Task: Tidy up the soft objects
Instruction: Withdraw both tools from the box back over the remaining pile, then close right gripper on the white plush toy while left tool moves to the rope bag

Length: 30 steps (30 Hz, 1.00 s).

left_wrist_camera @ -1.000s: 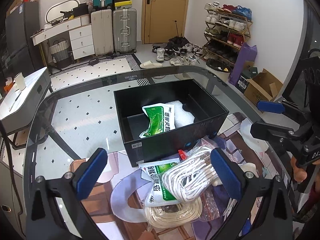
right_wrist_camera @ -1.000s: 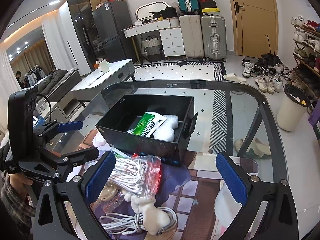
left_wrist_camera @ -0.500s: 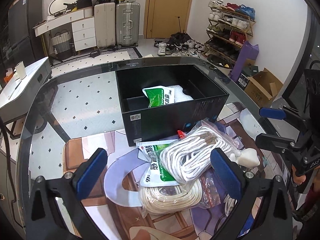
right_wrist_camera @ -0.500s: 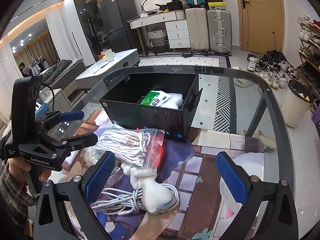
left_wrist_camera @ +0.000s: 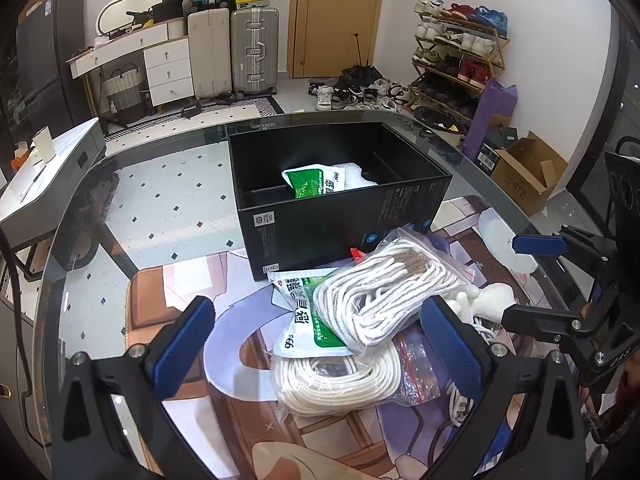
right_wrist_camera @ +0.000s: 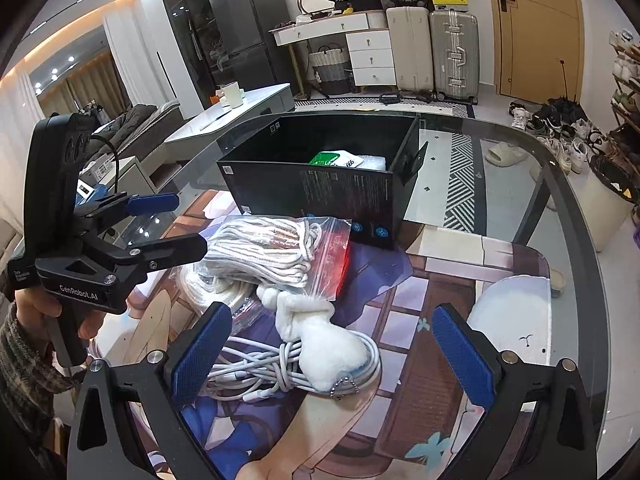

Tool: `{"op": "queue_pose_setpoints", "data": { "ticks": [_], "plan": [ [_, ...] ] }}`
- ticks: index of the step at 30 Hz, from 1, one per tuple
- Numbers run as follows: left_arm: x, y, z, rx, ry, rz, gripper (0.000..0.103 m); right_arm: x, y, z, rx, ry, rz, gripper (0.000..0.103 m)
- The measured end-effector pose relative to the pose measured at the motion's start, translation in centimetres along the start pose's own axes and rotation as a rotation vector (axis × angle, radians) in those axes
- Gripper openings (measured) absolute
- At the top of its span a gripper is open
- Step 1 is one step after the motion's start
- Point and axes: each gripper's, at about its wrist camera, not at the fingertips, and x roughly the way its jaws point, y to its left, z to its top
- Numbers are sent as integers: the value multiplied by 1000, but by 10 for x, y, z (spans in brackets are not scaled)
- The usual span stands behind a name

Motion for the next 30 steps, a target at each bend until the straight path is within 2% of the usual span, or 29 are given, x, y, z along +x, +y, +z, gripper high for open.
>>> {"op": "queue_pose_setpoints", "data": {
  "ticks": [15, 20, 25, 30],
  "plan": [
    [11, 0, -14, 11, 39, -15, 103, 8, 5, -11, -34, 32, -12, 102],
    [17, 0, -22, 13, 67, -13, 103, 14, 8, -9, -50, 50, -20, 97],
    [25, 3, -30, 7, 96, -7, 103, 20, 5, -5, -62, 78, -19, 84],
    [31, 5, -34, 5, 112, 7, 103, 24, 6, -3, -72, 97, -16, 79]
  ]
}}
